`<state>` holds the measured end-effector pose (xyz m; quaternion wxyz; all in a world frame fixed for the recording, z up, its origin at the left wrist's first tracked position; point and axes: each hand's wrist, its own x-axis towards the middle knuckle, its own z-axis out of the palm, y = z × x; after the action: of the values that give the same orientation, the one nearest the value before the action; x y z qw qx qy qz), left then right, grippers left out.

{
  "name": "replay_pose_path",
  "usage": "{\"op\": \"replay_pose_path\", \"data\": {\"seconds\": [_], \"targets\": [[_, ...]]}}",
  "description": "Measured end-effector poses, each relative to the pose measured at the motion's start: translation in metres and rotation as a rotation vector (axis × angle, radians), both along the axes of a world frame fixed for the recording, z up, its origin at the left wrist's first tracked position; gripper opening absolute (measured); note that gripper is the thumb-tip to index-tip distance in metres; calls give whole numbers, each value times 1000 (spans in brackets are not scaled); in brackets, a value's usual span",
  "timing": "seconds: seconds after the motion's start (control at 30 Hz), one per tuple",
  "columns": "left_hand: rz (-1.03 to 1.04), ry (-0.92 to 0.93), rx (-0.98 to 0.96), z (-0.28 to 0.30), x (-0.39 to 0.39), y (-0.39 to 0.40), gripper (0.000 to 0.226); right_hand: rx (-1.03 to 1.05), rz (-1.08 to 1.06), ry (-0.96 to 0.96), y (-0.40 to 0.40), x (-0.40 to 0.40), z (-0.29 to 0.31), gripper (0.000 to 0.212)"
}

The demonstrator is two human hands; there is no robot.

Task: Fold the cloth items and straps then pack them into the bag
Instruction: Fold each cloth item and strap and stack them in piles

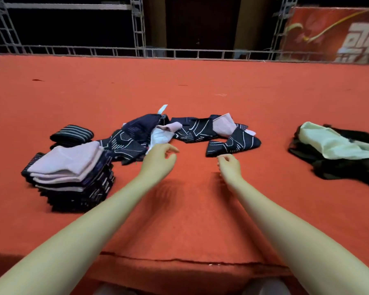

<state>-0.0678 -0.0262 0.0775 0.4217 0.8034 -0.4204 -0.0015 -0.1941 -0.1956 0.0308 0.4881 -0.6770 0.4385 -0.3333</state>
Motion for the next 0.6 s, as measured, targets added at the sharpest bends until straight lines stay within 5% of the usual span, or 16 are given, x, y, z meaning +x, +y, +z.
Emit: {"op": "replay_pose_path", "data": {"seconds": [0.2, 0.43, 0.6], "targets": [[-42, 134, 89, -51, -28, -95, 24, -127, -135, 226, -74, -65, -16, 24], [16, 37, 123, -68, -38, -180, 45, -298, -73, 309, -152, -52, -8, 26], [-63, -10, 41, -75, -30, -208, 53, -311, 18, 504, -207, -22, -4, 58]]}}
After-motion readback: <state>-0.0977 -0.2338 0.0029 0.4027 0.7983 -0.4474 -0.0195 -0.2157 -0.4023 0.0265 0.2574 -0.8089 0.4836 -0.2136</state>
